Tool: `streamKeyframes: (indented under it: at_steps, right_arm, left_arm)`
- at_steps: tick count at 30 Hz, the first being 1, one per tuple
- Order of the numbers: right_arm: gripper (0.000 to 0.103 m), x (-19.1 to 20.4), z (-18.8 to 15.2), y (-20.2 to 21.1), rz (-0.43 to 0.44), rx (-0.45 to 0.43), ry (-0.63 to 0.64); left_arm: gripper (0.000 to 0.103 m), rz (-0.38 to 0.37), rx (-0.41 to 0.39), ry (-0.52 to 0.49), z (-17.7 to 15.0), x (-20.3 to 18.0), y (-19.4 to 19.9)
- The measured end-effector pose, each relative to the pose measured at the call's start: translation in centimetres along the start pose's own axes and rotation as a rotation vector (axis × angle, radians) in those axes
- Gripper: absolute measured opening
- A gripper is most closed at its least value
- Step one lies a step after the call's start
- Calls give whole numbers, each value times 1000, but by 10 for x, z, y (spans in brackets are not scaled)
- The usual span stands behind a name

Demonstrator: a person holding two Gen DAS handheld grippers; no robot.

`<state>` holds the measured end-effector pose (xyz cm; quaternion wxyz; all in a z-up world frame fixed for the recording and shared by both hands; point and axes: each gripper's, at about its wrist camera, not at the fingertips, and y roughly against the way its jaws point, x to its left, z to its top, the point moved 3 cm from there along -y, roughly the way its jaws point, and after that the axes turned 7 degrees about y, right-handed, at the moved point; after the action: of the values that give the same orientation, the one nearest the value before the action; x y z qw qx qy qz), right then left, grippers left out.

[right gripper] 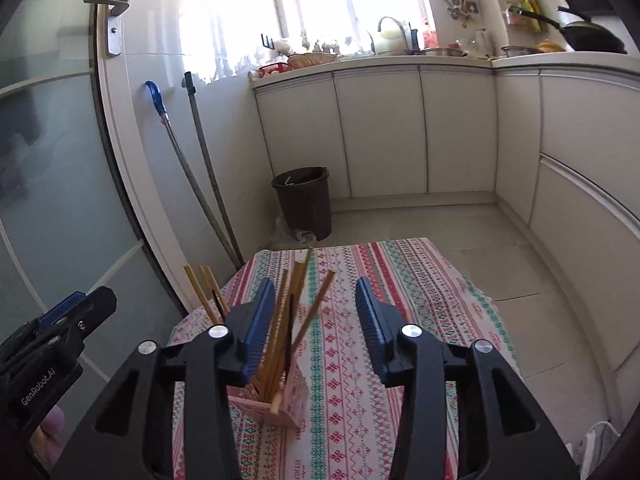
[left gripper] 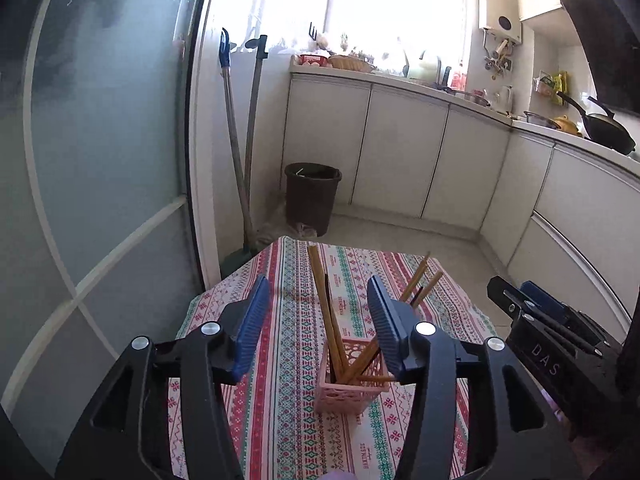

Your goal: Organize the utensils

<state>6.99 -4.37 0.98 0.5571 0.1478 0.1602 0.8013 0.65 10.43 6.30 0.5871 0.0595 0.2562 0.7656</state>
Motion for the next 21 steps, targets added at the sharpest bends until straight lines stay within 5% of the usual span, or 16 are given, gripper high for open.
streamKeyframes:
  at_steps: [9, 15, 21]
  right_arm:
    - [89, -37, -52, 34, -159, 68, -25]
    - [96, -53, -70, 55, -243, 77, -40]
    - [96, -57, -76, 72, -293, 28, -18]
  left_arm:
    - [96, 47, -37, -49, -37, -16, 28]
    - [96, 90, -105, -90, -54, -29, 42]
    - [96, 83, -20, -116, -66, -36, 34]
